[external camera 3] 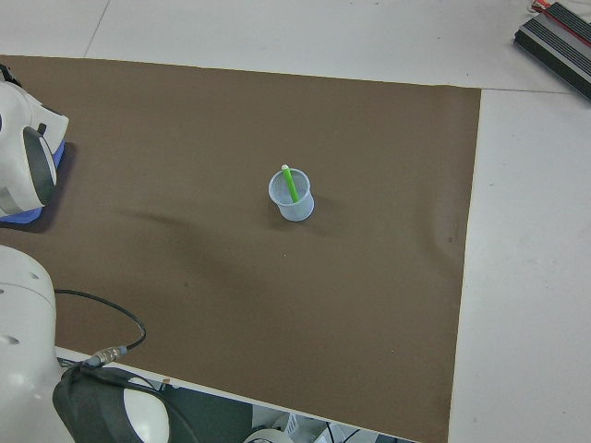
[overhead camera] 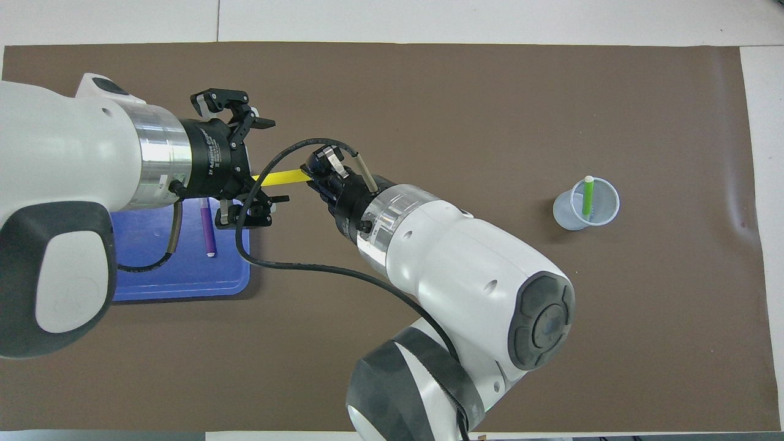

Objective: Right arm passes pens to left for tray arrangement
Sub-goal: 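Grasp the yellow pen with the left gripper from the right gripper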

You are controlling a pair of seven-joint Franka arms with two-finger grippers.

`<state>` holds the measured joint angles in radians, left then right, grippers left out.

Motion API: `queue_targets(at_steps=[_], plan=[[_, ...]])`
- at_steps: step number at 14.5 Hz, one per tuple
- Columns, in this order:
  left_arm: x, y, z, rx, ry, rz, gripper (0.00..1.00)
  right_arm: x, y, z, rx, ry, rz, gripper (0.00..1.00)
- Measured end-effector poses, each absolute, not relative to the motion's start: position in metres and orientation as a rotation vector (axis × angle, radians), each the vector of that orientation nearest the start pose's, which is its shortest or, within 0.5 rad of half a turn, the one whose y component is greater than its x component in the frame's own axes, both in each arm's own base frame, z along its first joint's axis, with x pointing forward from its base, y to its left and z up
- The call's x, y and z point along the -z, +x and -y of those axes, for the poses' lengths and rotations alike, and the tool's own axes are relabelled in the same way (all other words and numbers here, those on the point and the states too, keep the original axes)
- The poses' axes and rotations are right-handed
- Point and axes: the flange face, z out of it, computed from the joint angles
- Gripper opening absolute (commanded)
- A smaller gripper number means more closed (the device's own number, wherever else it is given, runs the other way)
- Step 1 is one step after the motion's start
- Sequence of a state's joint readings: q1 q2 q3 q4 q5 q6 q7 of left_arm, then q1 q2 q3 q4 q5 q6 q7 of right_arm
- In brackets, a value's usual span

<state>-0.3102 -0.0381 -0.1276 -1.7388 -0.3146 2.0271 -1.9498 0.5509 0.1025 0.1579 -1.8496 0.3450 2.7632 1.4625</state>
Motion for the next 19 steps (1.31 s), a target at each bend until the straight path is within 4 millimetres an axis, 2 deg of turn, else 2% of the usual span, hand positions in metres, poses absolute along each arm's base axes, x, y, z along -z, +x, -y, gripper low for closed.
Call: queue_targets(at_steps=[2, 5, 9, 13, 16, 19], plan=[[-0.601, 0.511, 0.27, 0.23, 1.938, -1.968, 1.0, -0.559, 0.496, -0.404, 0.169, -2.009, -1.131, 0.0], [-0.597, 0.506, 0.263, 0.27, 1.982, -2.013, 1.0, -0.559, 0.498, -0.401, 0.174, -2.01, -1.131, 0.0], [-0.586, 0.505, 0.257, 0.277, 1.927, -2.08, 1.0, -0.559, 0.498, -0.401, 0.176, -2.011, -1.13, 0.0], [-0.571, 0.514, 0.243, 0.244, 1.837, -2.11, 1.0, -0.559, 0.498, -0.401, 0.176, -2.011, -1.129, 0.0], [-0.571, 0.52, 0.232, 0.28, 1.813, -2.1, 0.95, -0.559, 0.498, -0.401, 0.177, -2.011, -1.129, 0.0], [-0.571, 0.521, 0.229, 0.291, 1.817, -2.084, 0.84, -0.559, 0.498, -0.401, 0.177, -2.011, -1.129, 0.0]])
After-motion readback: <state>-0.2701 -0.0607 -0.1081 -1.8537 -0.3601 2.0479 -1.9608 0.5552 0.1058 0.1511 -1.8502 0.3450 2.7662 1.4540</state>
